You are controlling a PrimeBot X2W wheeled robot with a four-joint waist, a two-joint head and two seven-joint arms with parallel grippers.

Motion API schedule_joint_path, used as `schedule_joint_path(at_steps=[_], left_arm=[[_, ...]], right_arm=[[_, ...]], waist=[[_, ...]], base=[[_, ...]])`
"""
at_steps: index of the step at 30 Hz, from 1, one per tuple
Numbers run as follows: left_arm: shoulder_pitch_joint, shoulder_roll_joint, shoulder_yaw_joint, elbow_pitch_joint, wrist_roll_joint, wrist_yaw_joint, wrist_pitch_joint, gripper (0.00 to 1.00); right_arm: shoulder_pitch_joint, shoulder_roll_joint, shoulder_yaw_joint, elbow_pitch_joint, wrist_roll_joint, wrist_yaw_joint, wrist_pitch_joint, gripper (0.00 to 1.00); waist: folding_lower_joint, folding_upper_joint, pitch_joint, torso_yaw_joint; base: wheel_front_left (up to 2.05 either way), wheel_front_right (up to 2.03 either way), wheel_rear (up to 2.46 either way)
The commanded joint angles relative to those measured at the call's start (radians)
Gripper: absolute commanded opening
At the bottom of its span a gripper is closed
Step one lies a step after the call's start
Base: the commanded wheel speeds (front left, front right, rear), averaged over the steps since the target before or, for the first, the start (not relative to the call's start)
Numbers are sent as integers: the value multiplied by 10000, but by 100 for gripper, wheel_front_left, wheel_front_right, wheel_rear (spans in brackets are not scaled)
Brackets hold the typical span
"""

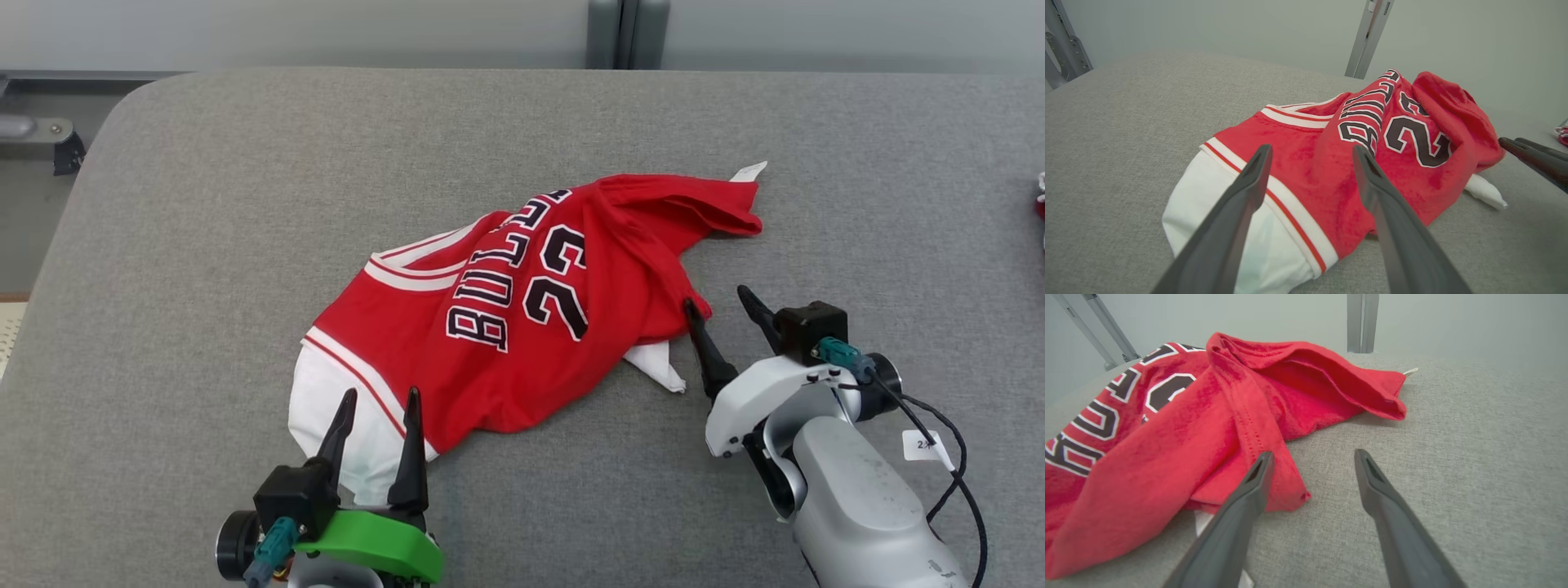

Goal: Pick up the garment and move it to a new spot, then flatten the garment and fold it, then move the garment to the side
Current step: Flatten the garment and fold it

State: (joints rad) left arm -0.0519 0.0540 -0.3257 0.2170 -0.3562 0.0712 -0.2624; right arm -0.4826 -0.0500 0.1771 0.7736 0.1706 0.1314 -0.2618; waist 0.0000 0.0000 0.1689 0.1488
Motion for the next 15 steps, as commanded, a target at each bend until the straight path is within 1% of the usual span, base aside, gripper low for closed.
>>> schedule_joint_path(at_steps=[1,9,10,11,12,15], left_arm=[[-107,70,8,29,91,0,-32,100],[-171,54,144,6,23,53,-32,100],[-175,51,146,3,23,54,-32,100],[-175,47,150,-7,24,56,-32,100],[-182,44,151,-7,25,56,-32,100],[-174,36,195,-25,13,84,-32,100]], right_arm=[[-48,-14,128,2,55,-16,36,100],[-159,-21,822,336,378,-16,480,100],[-193,-21,877,394,405,-16,529,53],[-237,-23,932,504,396,-16,619,25],[-267,-23,969,561,388,-16,649,0],[-366,-26,973,596,418,-16,623,0]], waist=[[0,0,54,191],[0,0,200,479],[0,0,211,488],[0,0,224,492],[0,0,231,492],[0,0,227,410]], base=[[0,0,0],[0,0,0],[0,0,0],[0,0,0],[0,0,0],[0,0,0]])
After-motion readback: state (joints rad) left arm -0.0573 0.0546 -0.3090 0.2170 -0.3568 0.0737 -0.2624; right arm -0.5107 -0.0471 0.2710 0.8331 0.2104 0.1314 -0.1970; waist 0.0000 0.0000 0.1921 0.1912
